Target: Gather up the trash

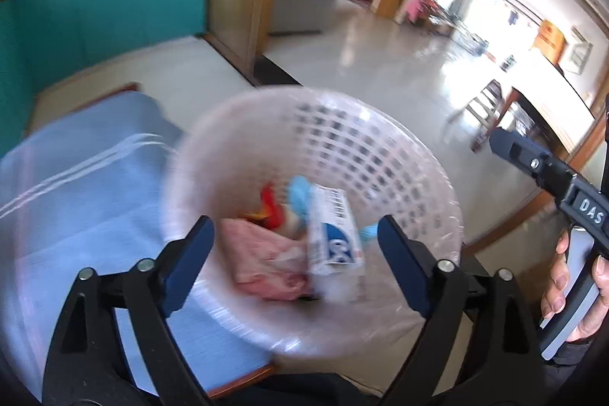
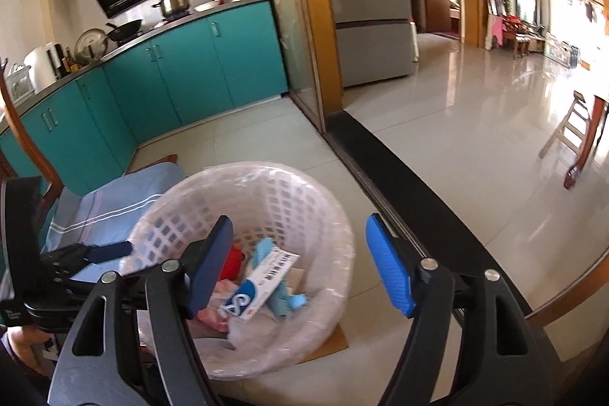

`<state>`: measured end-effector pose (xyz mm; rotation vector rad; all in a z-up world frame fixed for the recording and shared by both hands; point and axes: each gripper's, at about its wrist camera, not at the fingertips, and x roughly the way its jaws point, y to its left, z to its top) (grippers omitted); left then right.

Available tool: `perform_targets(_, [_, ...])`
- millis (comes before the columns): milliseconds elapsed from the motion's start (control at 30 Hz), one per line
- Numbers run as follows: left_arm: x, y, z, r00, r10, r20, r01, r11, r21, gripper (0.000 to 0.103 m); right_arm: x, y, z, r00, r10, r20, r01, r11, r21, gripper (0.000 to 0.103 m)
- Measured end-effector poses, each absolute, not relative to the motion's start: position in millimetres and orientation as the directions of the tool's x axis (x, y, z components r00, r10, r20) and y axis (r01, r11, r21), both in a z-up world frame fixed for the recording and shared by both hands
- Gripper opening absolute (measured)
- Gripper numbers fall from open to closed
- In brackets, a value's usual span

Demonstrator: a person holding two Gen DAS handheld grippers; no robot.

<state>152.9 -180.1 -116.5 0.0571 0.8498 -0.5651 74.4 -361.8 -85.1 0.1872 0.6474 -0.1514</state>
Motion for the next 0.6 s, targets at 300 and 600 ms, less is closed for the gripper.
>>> perform_targets(300, [118,-46,-72,0.722,-0.243,-0.648,0.193,0.970,-0.149,0.098,70,-313,-58,0.837,-0.049,-0.545,0.126,0.986,0.105,0.090])
perform_targets(600, [62,30,-35,0.828,-0.031,-0.560,-0.020,0.996,-0.083,0.099,42,-244,-44,0.884,-0.004,-0.467,0.023,0.999,0.036,0.099])
